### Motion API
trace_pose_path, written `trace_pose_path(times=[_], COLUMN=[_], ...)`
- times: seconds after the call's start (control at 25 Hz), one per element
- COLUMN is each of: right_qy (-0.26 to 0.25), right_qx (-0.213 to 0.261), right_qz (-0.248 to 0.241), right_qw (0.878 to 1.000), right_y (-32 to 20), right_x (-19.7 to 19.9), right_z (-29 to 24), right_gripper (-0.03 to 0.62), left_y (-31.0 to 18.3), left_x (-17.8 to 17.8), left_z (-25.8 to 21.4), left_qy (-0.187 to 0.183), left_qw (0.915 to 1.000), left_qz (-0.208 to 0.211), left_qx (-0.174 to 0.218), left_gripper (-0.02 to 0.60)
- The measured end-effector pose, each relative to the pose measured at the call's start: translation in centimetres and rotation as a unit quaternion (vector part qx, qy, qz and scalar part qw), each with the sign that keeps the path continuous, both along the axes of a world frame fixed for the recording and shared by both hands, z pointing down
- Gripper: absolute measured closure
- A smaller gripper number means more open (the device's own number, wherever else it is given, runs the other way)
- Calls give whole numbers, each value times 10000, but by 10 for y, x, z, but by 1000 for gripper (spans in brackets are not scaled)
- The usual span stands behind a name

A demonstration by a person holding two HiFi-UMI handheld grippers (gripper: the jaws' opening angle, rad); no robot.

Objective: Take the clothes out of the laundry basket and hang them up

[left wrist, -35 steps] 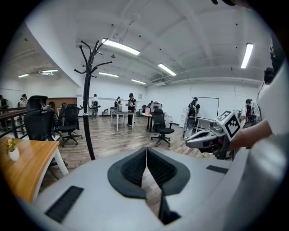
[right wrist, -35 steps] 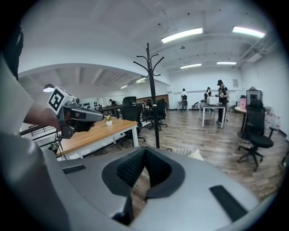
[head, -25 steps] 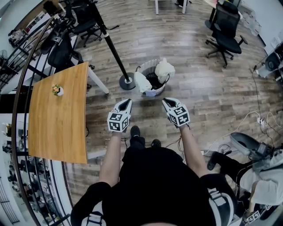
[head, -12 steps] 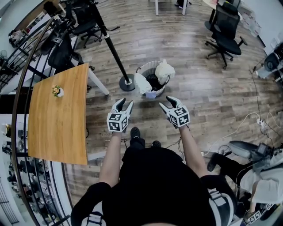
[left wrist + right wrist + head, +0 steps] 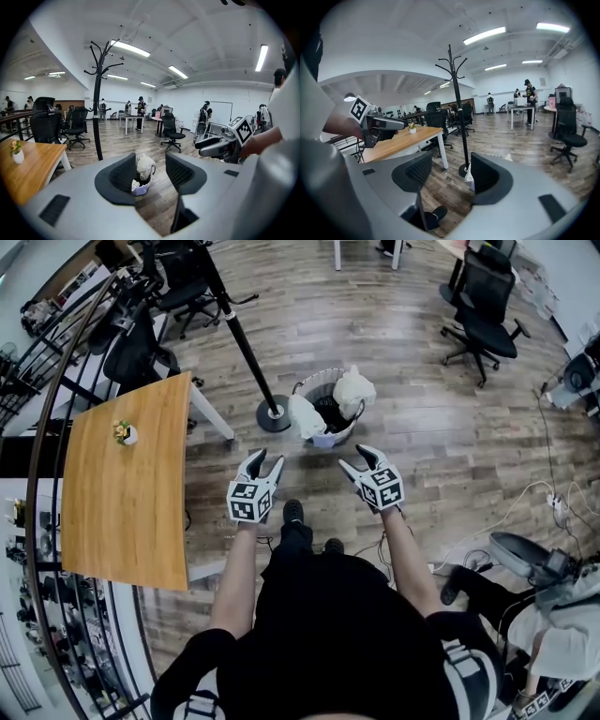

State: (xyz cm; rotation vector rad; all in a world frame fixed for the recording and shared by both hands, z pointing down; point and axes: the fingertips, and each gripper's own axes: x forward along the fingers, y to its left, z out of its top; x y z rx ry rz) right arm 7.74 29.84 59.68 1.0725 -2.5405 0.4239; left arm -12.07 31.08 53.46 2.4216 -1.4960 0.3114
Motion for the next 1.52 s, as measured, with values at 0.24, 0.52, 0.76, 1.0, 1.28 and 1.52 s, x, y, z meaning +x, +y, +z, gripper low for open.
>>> trace_pose_path(times=[0.24, 0.52, 0.76, 1.0, 1.28, 1.52], right_qy=[79, 155, 145, 116, 92, 130], right_qx=[-156, -298, -437, -629, -706, -685], right_qz=[52, 208, 363, 520, 683, 895], right_qw=[9998, 9992, 9983, 9966, 9951, 9935], right_y=[-17, -51, -85, -114, -142, -161], right_x=[-7, -9, -18, -32, -45, -47], right_z=[11, 16, 26, 39, 42, 39], right_gripper=[322, 330, 333, 338, 341, 342], left_y=[-23, -65, -106, -144, -183, -202], left_x=[-9, -10, -16, -33, -43, -43], left_z=[12, 18, 29, 40, 43, 46], left_qy=[66, 143, 159, 189, 237, 248], left_qw=[9999, 9995, 9987, 9975, 9967, 9949], left_qz=[13, 170, 302, 383, 499, 725], left_qx=[-144, -240, -392, -554, -602, -661], left_gripper=[380, 380, 380, 380, 380, 380])
